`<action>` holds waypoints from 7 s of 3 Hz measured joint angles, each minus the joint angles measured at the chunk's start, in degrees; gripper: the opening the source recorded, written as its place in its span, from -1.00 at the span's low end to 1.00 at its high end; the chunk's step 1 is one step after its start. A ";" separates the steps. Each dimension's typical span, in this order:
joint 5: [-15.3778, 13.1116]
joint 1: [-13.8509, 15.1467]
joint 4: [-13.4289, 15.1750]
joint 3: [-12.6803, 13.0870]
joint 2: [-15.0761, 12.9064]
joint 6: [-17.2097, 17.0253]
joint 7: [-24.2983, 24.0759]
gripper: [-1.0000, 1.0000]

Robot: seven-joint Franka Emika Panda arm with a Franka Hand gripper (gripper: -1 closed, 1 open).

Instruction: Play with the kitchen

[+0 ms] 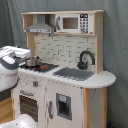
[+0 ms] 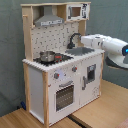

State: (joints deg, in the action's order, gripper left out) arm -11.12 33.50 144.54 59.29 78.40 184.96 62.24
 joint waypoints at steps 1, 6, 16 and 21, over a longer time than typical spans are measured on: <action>-0.01 -0.93 2.82 1.90 3.06 0.03 -3.42 1.00; 0.00 -2.79 10.82 22.86 8.01 -0.22 -19.11 1.00; 0.36 -0.70 7.92 32.86 6.66 3.38 -46.51 1.00; 0.38 -0.52 5.71 35.05 6.68 3.49 -78.49 1.00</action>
State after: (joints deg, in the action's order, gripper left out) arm -10.74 32.99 150.24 94.34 85.08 188.45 -16.25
